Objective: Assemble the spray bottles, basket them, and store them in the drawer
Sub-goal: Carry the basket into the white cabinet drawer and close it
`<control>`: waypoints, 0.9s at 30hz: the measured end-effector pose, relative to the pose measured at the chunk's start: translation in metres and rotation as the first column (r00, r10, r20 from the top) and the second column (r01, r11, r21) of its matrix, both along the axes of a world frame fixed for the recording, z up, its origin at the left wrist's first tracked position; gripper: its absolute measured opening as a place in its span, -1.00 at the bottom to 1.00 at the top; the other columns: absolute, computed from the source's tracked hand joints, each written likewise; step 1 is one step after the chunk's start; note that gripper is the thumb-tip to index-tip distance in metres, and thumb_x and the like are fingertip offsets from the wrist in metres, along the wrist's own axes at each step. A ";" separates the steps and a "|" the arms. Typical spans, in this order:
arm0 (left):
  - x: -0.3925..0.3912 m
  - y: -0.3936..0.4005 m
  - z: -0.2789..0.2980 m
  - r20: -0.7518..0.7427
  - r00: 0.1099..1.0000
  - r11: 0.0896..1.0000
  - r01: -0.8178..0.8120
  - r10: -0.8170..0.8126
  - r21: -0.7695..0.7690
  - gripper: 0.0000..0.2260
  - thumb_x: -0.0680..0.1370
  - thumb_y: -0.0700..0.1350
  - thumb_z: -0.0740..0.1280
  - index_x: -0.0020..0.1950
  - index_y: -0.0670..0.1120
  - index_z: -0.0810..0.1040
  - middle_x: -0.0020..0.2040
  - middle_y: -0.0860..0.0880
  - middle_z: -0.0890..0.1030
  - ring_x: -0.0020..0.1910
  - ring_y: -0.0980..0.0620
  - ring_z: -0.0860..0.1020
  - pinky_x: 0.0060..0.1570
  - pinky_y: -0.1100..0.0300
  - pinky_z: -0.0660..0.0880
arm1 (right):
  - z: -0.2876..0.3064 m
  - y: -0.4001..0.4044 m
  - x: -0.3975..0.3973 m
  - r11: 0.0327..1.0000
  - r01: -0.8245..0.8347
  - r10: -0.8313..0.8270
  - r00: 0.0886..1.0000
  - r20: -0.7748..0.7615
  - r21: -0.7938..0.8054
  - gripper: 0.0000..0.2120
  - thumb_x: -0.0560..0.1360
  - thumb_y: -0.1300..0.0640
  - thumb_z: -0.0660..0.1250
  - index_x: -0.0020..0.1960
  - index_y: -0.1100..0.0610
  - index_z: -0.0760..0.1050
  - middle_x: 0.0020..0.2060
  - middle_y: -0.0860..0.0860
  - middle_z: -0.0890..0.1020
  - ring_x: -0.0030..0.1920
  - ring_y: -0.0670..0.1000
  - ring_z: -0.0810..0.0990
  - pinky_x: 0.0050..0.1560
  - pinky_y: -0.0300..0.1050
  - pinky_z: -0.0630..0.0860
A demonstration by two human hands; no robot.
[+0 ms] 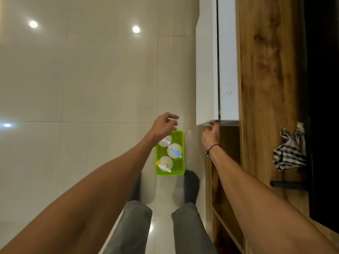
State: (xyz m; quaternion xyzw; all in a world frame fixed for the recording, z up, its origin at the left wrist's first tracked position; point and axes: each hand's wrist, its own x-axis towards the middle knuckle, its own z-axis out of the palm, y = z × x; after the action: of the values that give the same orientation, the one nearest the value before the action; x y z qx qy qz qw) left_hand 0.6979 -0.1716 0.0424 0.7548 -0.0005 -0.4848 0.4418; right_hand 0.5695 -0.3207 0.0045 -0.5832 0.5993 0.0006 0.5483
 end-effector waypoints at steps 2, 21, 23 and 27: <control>0.002 -0.014 0.007 -0.019 1.000 0.999 -0.001 0.000 -0.041 -0.75 0.71 -0.09 0.27 0.35 -0.10 0.59 0.22 -0.21 0.67 0.10 -0.10 0.68 0.23 -0.14 0.63 | 0.002 0.002 0.001 0.998 -0.061 0.061 0.998 -0.011 0.003 -0.39 0.58 0.50 0.10 0.55 0.07 0.23 0.51 0.09 0.41 0.46 0.10 0.45 0.28 -0.07 0.43; 0.035 0.005 0.004 0.008 1.000 1.000 0.010 -0.010 0.003 -0.46 0.68 -0.03 0.38 0.64 -0.05 0.32 0.32 -0.26 0.63 0.32 -0.21 0.62 0.39 -0.15 0.54 | 0.010 0.084 0.067 0.908 -0.412 0.414 0.910 -0.010 0.082 -0.46 0.56 0.40 0.12 0.51 0.14 0.40 0.41 0.14 0.57 0.42 0.17 0.53 0.37 0.14 0.54; 0.043 0.017 0.004 0.009 1.000 1.000 -0.012 0.011 0.012 -0.46 0.68 -0.04 0.39 0.63 -0.06 0.33 0.29 -0.26 0.64 0.28 -0.22 0.65 0.38 -0.15 0.55 | 0.011 0.091 0.080 0.906 -0.413 0.415 0.910 -0.004 0.089 -0.58 0.60 0.32 0.11 0.36 0.17 0.55 0.28 0.14 0.65 0.32 0.18 0.58 0.35 0.09 0.53; 0.058 0.042 0.004 -0.006 0.999 0.999 -0.033 0.033 0.017 -0.48 0.68 -0.06 0.38 0.63 -0.04 0.33 0.29 -0.25 0.63 0.26 -0.20 0.65 0.36 -0.15 0.57 | 0.011 0.105 0.102 0.912 -0.364 0.366 0.930 0.024 0.189 -0.75 0.64 0.15 0.13 -0.10 0.05 0.56 -0.08 0.09 0.57 0.03 0.19 0.52 0.21 0.29 0.53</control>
State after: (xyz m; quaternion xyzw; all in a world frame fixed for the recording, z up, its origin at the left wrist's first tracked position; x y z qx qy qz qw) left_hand 0.7559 -0.1292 0.0463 0.7570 0.0172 -0.4797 0.4434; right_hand 0.6716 -0.2157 0.0156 -0.6296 0.4804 0.1639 0.5881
